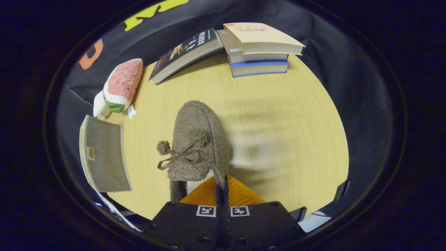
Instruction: Open the storage box then place both shoes into the box .Put the left shoe in first, then the right shoe, with the right side of both shoes facing outward in a uniform manner.
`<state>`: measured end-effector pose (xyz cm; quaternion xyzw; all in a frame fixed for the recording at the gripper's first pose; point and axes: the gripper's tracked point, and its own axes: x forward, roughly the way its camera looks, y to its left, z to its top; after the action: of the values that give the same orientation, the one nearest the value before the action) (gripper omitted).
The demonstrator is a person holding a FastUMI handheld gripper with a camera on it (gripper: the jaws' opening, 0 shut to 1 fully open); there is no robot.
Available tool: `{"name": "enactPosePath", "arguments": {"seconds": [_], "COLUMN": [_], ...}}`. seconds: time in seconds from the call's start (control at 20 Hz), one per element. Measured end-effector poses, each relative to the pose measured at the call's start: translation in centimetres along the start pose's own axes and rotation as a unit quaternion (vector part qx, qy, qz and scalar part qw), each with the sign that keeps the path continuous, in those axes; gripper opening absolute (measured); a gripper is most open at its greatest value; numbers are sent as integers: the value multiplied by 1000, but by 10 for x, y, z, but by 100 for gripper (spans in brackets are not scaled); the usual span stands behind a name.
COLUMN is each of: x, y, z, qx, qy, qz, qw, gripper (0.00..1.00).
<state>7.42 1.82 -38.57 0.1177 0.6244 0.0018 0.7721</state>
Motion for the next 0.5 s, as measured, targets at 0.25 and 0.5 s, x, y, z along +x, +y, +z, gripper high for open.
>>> {"name": "enactPosePath", "arguments": {"seconds": [0.25,0.5], "x": [-52,-88], "y": [22,61], "z": [-2,10], "qx": [20,38], "qy": [-27,-71], "qz": [5,-5], "qw": [999,997], "gripper": [1,0]}}
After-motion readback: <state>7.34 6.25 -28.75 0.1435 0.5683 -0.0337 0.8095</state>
